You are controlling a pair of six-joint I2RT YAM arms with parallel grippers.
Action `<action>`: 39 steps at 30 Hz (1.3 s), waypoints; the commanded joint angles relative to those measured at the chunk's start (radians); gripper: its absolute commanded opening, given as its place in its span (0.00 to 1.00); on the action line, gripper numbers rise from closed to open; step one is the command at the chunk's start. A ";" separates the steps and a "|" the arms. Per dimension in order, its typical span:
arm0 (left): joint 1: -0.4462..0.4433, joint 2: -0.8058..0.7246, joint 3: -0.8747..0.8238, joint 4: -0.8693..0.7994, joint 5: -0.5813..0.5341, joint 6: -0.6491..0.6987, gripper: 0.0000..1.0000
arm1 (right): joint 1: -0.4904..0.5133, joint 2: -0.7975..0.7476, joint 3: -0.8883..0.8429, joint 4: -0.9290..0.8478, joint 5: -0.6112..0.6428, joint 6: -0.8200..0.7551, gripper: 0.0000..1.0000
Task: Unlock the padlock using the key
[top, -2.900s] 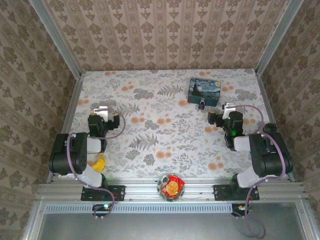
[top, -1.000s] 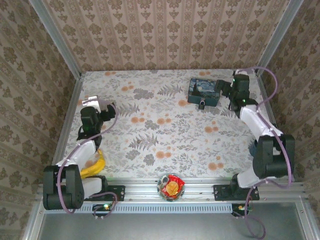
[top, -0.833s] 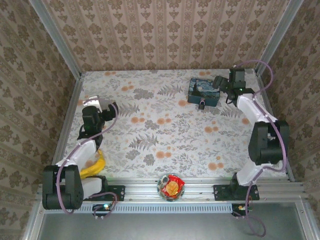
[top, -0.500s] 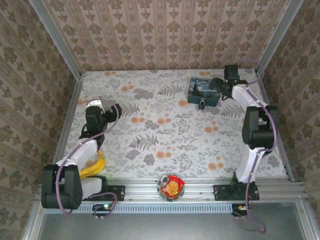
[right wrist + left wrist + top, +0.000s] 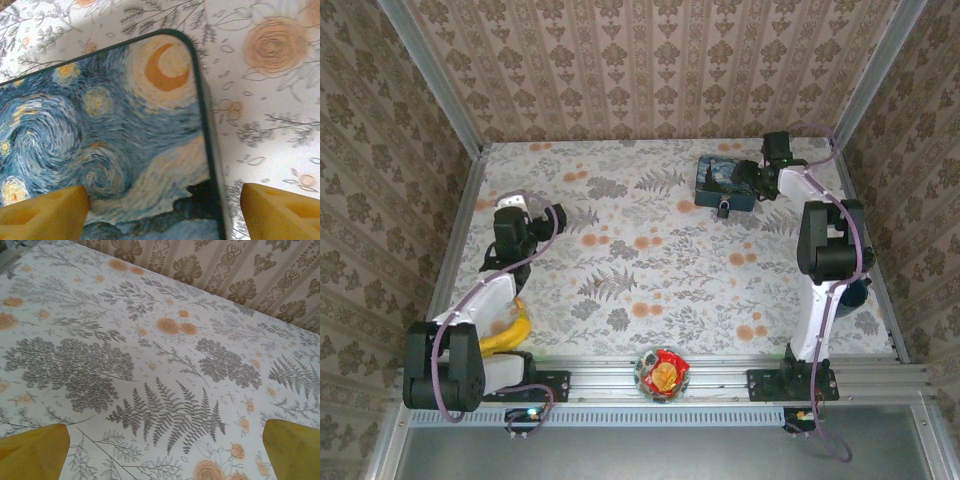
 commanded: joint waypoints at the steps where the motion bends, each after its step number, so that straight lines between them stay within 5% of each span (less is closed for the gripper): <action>1: -0.010 0.018 0.035 0.010 0.042 -0.041 1.00 | 0.033 0.050 0.018 -0.017 -0.086 -0.040 0.77; 13: -0.064 0.069 0.041 0.021 0.042 -0.058 1.00 | 0.252 0.060 0.057 -0.069 -0.069 -0.090 0.76; 22: -0.123 0.123 0.042 0.071 0.053 -0.097 1.00 | 0.433 0.076 0.070 -0.055 -0.048 0.080 0.72; 30: -0.170 0.154 0.013 0.119 0.069 -0.157 0.88 | 0.531 0.088 0.075 0.008 -0.062 0.192 0.71; 39: -0.208 0.187 -0.010 0.143 0.086 -0.184 0.78 | 0.548 0.126 0.164 -0.028 -0.107 0.150 0.72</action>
